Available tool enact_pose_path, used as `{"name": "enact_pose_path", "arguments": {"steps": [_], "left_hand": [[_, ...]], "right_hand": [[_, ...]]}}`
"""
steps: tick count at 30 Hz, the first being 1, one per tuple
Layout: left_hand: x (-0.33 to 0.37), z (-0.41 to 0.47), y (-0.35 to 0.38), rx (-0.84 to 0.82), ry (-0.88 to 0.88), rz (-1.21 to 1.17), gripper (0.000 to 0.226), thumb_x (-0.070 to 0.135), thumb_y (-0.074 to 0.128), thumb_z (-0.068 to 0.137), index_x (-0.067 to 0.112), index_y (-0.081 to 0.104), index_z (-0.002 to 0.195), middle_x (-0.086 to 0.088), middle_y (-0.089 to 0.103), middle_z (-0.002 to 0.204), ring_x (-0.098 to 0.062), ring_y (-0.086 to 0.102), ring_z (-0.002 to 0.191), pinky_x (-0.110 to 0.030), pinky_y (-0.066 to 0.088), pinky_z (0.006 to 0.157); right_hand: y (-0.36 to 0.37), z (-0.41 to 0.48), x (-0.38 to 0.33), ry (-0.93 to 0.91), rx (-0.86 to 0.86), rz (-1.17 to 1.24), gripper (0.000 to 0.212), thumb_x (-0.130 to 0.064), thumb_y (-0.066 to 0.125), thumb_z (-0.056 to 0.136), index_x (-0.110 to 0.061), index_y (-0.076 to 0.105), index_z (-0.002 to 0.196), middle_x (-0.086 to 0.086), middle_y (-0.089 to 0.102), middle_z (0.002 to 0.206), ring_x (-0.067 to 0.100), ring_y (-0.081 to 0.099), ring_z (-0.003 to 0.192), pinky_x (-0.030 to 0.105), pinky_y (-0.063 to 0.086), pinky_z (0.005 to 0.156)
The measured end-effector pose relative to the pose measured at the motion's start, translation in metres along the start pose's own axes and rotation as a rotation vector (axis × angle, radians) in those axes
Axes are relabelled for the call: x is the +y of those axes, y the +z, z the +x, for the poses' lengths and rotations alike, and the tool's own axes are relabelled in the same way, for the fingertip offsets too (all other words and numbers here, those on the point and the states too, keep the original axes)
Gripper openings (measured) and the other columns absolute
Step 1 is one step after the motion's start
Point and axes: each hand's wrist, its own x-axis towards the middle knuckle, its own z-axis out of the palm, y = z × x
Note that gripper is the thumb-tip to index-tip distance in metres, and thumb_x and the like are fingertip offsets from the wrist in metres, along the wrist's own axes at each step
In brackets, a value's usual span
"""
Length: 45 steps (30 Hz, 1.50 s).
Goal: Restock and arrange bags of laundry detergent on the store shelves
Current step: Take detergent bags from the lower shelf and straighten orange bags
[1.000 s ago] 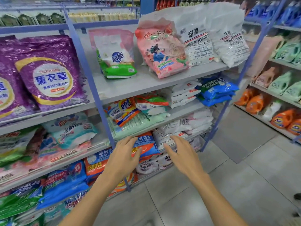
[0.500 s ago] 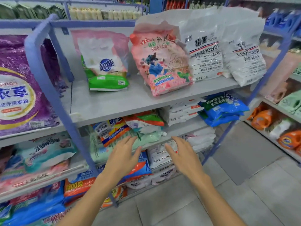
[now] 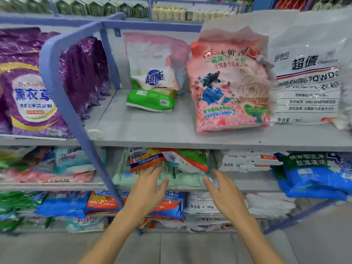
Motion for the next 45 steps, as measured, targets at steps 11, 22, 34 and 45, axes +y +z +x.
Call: {"name": "enact_pose_path", "arguments": {"steps": [11,22,34,45], "left_hand": [[0.05,-0.006,-0.057,0.203,0.021,-0.019,0.056,0.048,0.048,0.102,0.022,0.045,0.151,0.009,0.045,0.154,-0.011,0.038,0.144,-0.028,0.03,0.118],[0.045,0.096,-0.162,0.385,-0.017,0.002,0.061,0.051,0.049,0.099,0.013,0.047,0.147,-0.008,0.057,0.142,-0.029,0.052,0.131,-0.044,0.045,0.106],[-0.005,0.213,-0.167,0.272,-0.408,-0.67,0.102,0.079,0.08,0.052,0.009,0.059,0.123,-0.009,0.069,0.123,-0.024,0.066,0.109,-0.039,0.053,0.096],[0.013,0.153,-0.193,-0.12,-0.479,-1.154,0.055,-0.003,0.084,0.059,0.003,0.072,0.112,-0.017,0.078,0.098,-0.032,0.077,0.083,-0.05,0.062,0.082]], "right_hand": [[-0.071,0.008,-0.049,-0.274,-0.024,-0.002,0.058,-0.064,0.037,0.101,-0.035,0.039,0.151,-0.013,0.049,0.149,0.01,0.046,0.134,0.034,0.042,0.104],[-0.097,0.093,-0.175,-0.307,0.024,0.032,0.057,-0.056,0.051,0.099,-0.017,0.049,0.142,0.004,0.06,0.139,0.026,0.059,0.121,0.04,0.048,0.096],[-0.039,0.222,-0.22,0.026,0.044,0.812,0.032,-0.031,0.083,0.079,-0.013,0.072,0.102,0.001,0.076,0.1,0.021,0.072,0.097,0.04,0.059,0.094],[-0.051,0.18,-0.197,0.017,-0.287,1.229,0.068,0.014,0.075,0.055,0.003,0.068,0.123,0.025,0.074,0.113,0.042,0.073,0.1,0.047,0.061,0.084]]}}
